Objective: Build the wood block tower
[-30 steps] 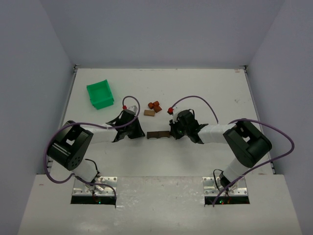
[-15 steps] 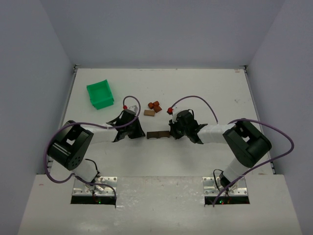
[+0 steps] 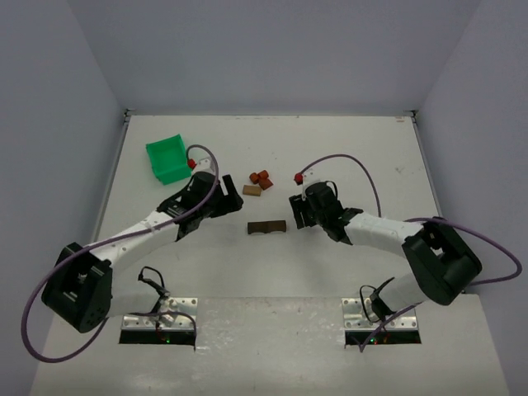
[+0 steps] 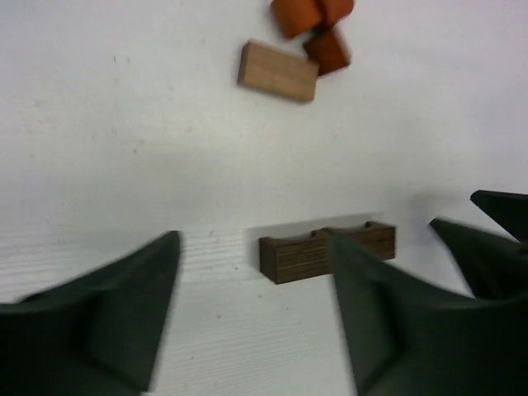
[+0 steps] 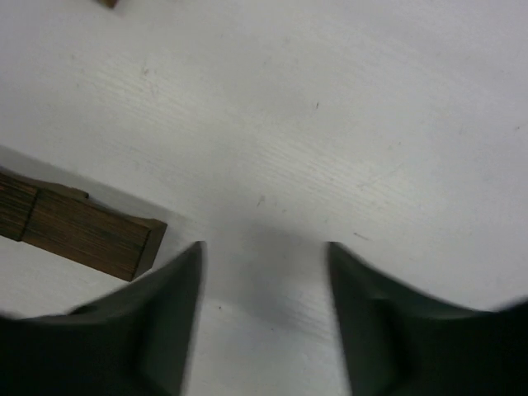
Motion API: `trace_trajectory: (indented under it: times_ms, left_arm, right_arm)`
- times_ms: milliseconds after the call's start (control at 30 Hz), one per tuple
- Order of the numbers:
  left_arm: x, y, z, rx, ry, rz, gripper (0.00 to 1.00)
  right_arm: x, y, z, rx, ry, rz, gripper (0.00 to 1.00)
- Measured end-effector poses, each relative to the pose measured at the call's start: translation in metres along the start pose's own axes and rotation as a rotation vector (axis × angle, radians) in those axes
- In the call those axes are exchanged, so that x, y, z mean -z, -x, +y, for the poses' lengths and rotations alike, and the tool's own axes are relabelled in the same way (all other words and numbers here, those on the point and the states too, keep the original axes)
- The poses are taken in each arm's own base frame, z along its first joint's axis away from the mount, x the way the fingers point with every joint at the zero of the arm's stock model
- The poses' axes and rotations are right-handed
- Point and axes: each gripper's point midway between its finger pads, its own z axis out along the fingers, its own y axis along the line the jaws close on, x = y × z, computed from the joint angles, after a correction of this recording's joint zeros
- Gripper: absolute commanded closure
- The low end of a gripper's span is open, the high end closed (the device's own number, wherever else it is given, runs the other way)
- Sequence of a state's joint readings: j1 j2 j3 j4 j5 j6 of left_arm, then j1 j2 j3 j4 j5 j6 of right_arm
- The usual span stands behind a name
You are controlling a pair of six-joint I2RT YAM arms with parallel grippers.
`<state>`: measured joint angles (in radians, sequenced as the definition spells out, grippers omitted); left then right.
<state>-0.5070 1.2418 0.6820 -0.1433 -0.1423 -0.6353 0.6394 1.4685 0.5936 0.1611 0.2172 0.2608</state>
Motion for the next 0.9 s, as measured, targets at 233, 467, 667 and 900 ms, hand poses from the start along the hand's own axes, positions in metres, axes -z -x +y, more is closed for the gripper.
trace_trajectory:
  times_ms: [233,467,667,900]
  left_arm:
    - [0.074,0.103,-0.033,0.063,-0.066,-0.339,0.0]
    - [0.109,0.114,-0.02,0.056,-0.06,-0.443,0.0]
    - [0.1,0.099,-0.006,0.032,-0.017,-0.404,0.0]
    - [0.085,0.088,0.002,0.014,0.027,-0.365,0.0]
  right_arm:
    - [0.037,0.049,-0.014,-0.004,-0.054,-0.167,0.01]
    - [0.059,0.057,-0.013,-0.018,-0.028,-0.217,0.01]
    - [0.058,0.048,0.001,-0.016,0.04,-0.175,0.01]
    - [0.042,0.049,0.023,-0.004,0.071,-0.1,0.01]
